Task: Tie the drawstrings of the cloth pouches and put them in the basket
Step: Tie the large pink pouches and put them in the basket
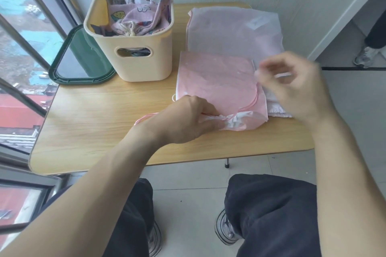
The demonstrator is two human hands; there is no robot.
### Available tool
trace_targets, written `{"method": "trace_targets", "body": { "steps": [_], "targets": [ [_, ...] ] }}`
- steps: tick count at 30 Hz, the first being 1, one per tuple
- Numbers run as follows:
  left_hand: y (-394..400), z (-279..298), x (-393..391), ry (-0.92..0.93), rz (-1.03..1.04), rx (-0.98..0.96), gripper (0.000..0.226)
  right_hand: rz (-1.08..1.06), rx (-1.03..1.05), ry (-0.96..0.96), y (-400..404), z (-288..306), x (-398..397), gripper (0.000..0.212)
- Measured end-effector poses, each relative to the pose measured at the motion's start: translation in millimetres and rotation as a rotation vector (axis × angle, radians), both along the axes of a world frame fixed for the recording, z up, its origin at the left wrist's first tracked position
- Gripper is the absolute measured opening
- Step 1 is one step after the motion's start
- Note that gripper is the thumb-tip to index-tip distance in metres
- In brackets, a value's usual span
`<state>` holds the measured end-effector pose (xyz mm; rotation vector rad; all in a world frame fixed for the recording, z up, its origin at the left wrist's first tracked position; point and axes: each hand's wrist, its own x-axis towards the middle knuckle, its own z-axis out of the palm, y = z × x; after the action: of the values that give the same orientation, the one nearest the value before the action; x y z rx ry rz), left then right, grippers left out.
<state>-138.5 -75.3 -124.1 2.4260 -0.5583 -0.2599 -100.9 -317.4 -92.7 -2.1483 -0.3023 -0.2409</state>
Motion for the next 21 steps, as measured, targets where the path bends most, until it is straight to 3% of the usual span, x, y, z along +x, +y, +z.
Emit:
{"method": "trace_targets", "body": {
  "steps": [2,4,10,16,21],
  "targets": [
    [-2,-3,0,-0.021,0.025,-0.020,0.034,0.296,-0.111,0.169,11,1,-12,0.017],
    [-3,-2,0,-0.064,0.065,-0.077,0.031,0.379,-0.256,0.273,18,-7,-13,0.020],
    [2,5,6,-0.289,0.156,-0.060,0.026,0.323,-0.252,0.259,28,-12,-6,0.012],
    [5,9,7,-0.065,0.149,-0.032,0.014,0.260,-0.298,0.218,30,-8,-10,0.010],
    [15,15,12,-0.023,0.207,-0.003,0.013,0.273,-0.193,0.270,25,-5,-9,0.012]
  ]
}}
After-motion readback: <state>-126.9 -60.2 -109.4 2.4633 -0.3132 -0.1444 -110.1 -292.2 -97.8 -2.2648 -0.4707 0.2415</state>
